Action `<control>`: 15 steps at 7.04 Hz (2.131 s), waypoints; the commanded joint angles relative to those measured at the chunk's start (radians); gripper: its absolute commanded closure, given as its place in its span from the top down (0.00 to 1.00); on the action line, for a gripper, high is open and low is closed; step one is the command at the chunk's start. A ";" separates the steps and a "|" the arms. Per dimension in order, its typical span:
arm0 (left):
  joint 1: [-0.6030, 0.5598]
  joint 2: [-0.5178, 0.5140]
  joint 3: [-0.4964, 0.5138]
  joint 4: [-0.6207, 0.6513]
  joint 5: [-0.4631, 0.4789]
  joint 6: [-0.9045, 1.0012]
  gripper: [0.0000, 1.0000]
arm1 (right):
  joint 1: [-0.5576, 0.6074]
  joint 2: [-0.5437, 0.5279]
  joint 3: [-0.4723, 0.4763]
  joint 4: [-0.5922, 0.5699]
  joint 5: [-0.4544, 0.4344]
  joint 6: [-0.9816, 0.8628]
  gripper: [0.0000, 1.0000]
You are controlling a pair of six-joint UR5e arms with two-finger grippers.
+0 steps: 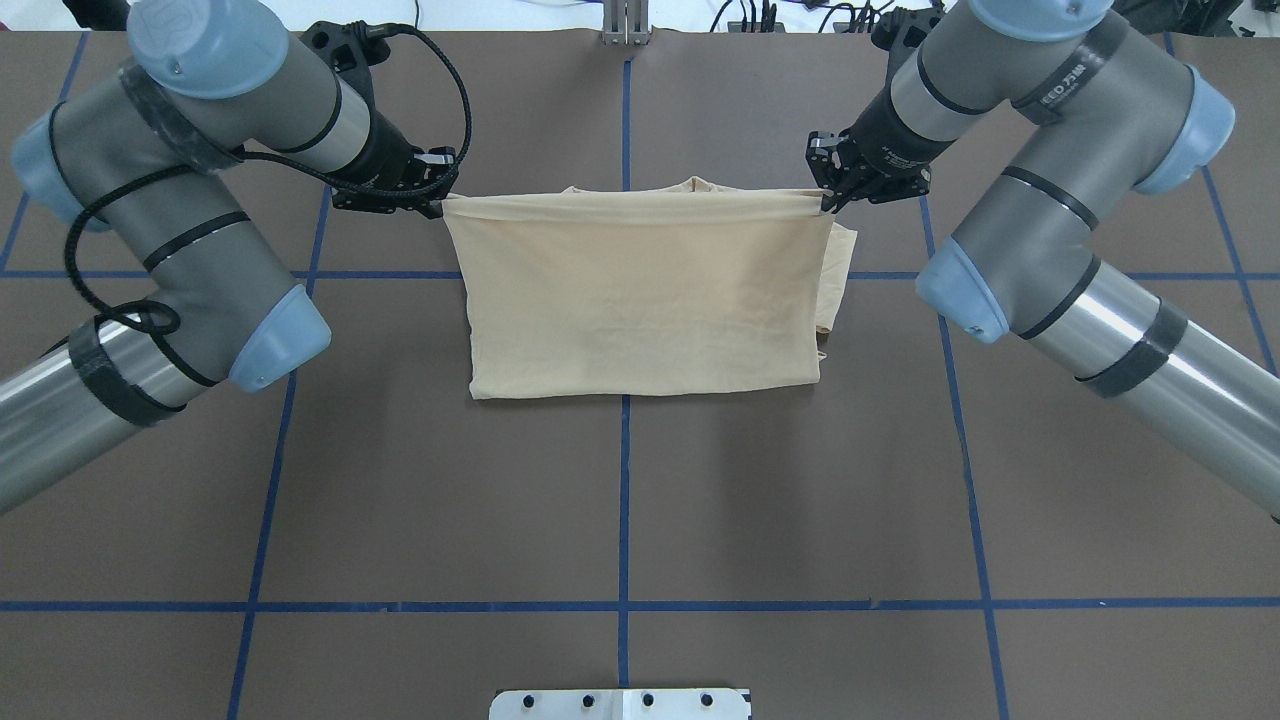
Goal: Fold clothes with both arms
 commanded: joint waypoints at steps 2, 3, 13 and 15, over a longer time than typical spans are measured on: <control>-0.005 -0.018 0.145 -0.137 0.003 -0.005 0.00 | -0.006 0.126 -0.301 0.210 -0.053 0.001 0.00; -0.005 -0.045 0.200 -0.192 0.003 -0.011 0.00 | -0.009 0.126 -0.318 0.210 -0.060 -0.001 0.00; -0.012 -0.066 0.340 -0.326 0.045 0.038 0.99 | -0.032 0.105 -0.344 0.276 -0.048 -0.067 1.00; -0.043 0.006 0.244 -0.293 0.045 0.137 0.99 | -0.035 -0.010 -0.172 0.262 0.008 -0.052 0.99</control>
